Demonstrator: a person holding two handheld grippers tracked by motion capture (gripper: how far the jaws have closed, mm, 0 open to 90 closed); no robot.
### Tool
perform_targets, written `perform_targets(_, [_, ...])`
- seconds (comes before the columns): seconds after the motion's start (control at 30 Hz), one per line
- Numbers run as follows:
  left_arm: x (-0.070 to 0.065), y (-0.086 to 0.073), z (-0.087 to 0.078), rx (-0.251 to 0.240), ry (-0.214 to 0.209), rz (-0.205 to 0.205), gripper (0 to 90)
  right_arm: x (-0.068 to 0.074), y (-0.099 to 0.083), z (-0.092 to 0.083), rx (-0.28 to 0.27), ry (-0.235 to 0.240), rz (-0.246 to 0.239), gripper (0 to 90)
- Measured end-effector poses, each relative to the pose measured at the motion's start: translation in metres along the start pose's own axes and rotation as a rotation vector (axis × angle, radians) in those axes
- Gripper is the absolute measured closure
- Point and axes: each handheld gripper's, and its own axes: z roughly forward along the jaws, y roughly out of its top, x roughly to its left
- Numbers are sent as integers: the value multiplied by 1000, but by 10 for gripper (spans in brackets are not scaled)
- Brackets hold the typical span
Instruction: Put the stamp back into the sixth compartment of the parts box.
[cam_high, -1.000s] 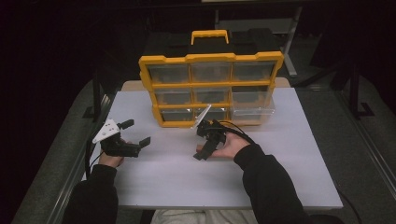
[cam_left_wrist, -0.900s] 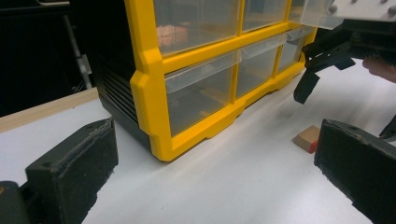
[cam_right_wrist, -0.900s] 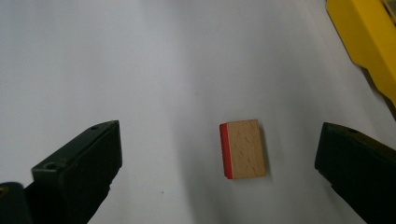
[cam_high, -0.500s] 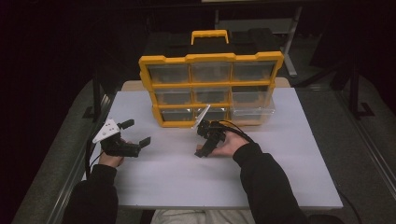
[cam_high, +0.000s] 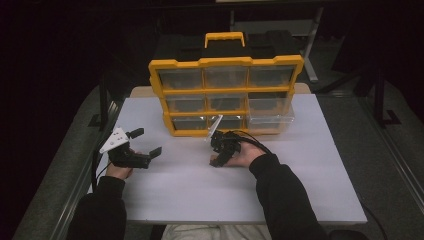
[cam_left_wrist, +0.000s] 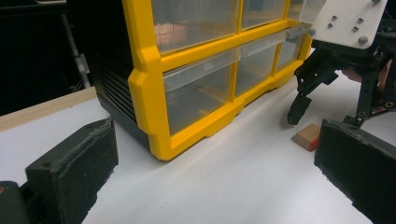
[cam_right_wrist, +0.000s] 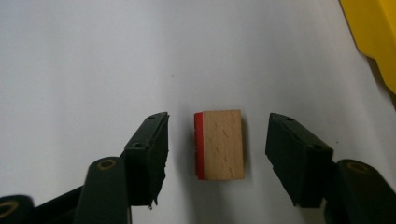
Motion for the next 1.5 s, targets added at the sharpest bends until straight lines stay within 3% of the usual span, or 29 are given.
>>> perform_targets(0.47, [0, 0, 0, 3, 2, 3, 0, -4, -2, 5, 17, 21, 18, 638])
perform_targets(0.67, [0, 0, 0, 4, 0, 2, 0, -3, -2, 2, 28, 6, 16, 651])
perform_targets(0.9, [-1, 0, 0, 6, -2, 3, 0, 0, -1, -13, -9, 5, 21, 651])
perform_targets(1.2, [-2, 0, 1, 9, -4, 3, 0, 10, 3, -31, -46, 6, -7, 651])
perform_targets(1.23, [-1, 0, 1, 10, -3, 4, 0, 13, 4, -33, -40, 9, 6, 651])
perform_targets(1.5, [-2, 0, 1, 13, -3, 3, 0, 25, 13, -43, -42, 11, -25, 651])
